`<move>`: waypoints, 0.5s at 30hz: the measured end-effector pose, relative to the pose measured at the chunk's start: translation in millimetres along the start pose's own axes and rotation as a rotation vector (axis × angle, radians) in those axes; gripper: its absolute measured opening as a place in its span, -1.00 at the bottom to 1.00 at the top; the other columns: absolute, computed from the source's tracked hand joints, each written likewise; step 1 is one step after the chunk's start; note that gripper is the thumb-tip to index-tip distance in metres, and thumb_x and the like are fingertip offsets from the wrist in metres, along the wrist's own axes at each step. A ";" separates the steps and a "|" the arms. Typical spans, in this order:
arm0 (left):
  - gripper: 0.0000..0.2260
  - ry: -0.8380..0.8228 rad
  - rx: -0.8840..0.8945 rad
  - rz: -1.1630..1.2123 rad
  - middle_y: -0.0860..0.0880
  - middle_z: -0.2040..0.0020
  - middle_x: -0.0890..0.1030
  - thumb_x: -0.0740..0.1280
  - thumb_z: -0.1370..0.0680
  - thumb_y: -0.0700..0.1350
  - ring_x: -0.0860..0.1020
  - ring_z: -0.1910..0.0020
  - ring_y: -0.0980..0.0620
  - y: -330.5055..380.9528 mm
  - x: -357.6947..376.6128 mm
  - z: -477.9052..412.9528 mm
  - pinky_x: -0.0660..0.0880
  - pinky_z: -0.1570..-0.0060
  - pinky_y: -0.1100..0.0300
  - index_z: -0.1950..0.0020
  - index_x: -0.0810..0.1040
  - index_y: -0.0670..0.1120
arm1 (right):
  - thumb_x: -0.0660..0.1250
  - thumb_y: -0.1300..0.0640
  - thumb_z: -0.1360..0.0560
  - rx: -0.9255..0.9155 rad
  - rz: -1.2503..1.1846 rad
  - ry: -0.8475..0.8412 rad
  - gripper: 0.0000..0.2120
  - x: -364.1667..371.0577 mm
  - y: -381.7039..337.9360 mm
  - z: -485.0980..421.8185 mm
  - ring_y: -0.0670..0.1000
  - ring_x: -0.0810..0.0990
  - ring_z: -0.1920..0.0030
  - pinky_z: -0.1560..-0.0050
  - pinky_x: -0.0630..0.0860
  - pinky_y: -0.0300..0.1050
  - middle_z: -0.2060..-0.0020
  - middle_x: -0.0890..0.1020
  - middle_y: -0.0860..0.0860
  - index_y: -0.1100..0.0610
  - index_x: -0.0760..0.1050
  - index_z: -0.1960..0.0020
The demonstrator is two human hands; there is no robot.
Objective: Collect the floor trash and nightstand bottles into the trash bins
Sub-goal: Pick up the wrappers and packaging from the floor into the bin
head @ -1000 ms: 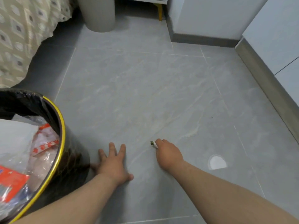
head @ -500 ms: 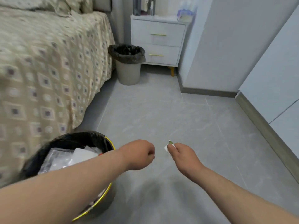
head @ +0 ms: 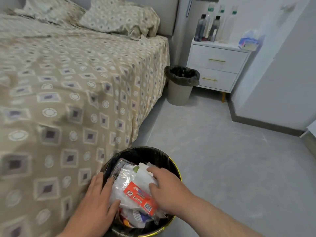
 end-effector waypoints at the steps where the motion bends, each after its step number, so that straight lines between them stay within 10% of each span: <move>1: -0.26 0.017 -0.008 0.051 -0.08 -0.56 -0.23 -0.10 -0.44 0.33 -0.27 -0.49 0.08 -2.7 2.5 1.0 -0.08 -0.47 0.05 -0.55 -0.13 0.03 | 0.15 0.07 -0.55 -0.009 0.048 -0.018 -0.57 6.8 1.9 -2.6 0.03 0.39 -0.32 -0.31 0.33 -0.11 -0.32 0.42 0.00 -0.01 0.29 -0.42; 9: -0.41 0.234 -0.182 0.675 0.10 -0.41 0.29 0.34 -0.52 -0.15 0.21 -0.47 0.02 -38.6 2.2 -11.3 0.09 -0.42 0.13 -0.51 0.21 -0.04 | 0.17 0.13 -0.54 0.021 0.046 0.248 -0.58 -27.3 62.9 8.3 -0.12 0.32 -0.36 -0.33 0.13 -0.40 -0.33 0.39 -0.15 -0.02 0.33 -0.40; 15: -0.81 0.185 -0.424 1.320 -0.15 -0.16 0.61 0.34 -0.47 -0.12 0.53 -0.19 -0.19 -55.9 49.8 -21.3 0.33 -0.30 -0.21 -0.04 0.61 0.09 | 0.15 0.19 -0.58 0.313 -0.895 0.205 -0.72 17.7 120.6 -6.3 -0.16 0.65 0.02 0.08 0.55 -0.30 0.05 0.69 -0.15 -0.11 0.54 -0.11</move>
Point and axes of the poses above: each hand's wrist, its own z-axis away from the middle knuckle, its own x-axis out of the palm, y = z × x, the point moved 10 cm from there along -z, towards the middle knuckle
